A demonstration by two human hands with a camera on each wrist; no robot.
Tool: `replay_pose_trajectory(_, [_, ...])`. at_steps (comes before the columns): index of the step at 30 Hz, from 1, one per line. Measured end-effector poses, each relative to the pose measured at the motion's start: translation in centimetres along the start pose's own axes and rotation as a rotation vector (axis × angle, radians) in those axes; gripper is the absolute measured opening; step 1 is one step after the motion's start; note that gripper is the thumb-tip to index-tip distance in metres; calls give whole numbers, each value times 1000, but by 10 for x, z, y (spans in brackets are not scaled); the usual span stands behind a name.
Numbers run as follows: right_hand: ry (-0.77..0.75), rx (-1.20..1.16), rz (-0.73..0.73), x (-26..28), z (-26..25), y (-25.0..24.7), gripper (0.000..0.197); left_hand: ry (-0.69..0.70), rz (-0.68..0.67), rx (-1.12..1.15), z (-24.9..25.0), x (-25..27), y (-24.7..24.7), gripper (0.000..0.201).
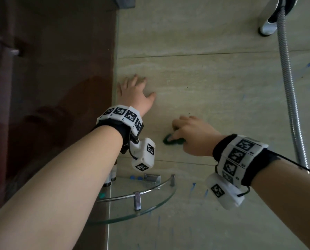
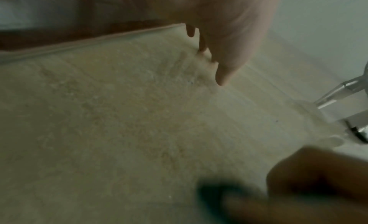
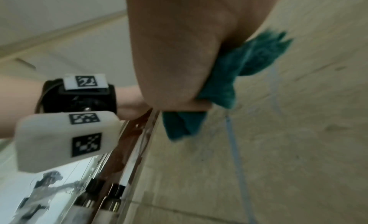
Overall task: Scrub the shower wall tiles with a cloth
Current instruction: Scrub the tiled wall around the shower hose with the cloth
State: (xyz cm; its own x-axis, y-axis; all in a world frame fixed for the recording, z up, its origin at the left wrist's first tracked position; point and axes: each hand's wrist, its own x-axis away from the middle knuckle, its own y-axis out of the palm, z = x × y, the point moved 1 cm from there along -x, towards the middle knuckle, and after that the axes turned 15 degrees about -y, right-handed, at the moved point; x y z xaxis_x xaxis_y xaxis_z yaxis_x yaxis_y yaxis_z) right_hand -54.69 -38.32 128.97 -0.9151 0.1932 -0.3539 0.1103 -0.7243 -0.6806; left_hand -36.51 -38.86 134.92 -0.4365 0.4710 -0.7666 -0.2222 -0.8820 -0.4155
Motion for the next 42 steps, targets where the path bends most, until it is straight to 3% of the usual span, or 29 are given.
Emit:
replay_pose_trajectory(3, [146, -121, 433, 6, 7, -9, 46, -49, 135, 175, -6, 4, -13, 34])
replay_pose_trajectory(5, [314, -293, 636, 0, 10, -12, 45, -108, 146, 375, -8, 9, -17, 20])
replay_pose_trajectory(7, [448, -566, 760, -11, 10, -16, 47, -173, 11, 653, -9, 13, -18, 10])
replay_pose_trajectory(10, [500, -931, 874, -29, 4, -23, 39, -257, -355, 955, -4, 25, -25, 19])
replay_pose_trajectory(12, [477, -1064, 857, -39, -1, -24, 56, -222, -546, 973, 1, 34, -32, 29])
replay_pose_trajectory(14, [449, -1070, 775, -46, -5, -25, 75, -178, -620, 945, 5, 42, -35, 38])
replay_pose_trajectory(17, [422, -1070, 706, -52, -8, -25, 73, -224, -591, 932, 7, 50, -36, 35])
replay_pose_trajectory(19, [430, -1194, 739, -53, -11, -26, 76, -254, -569, 932, 5, 55, -35, 27])
replay_pose_trajectory(24, [394, -1470, 774, -52, -16, -22, 78, -273, -513, 872, -5, 59, -40, 30])
replay_pose_trajectory(35, [363, -1472, 919, -53, -27, -5, 34, -511, -407, 1049, -24, 62, -39, 17])
replay_pose_trajectory(42, [392, -1568, 1032, -63, -29, -4, 32, -458, -390, 1043, -26, 65, -52, 10])
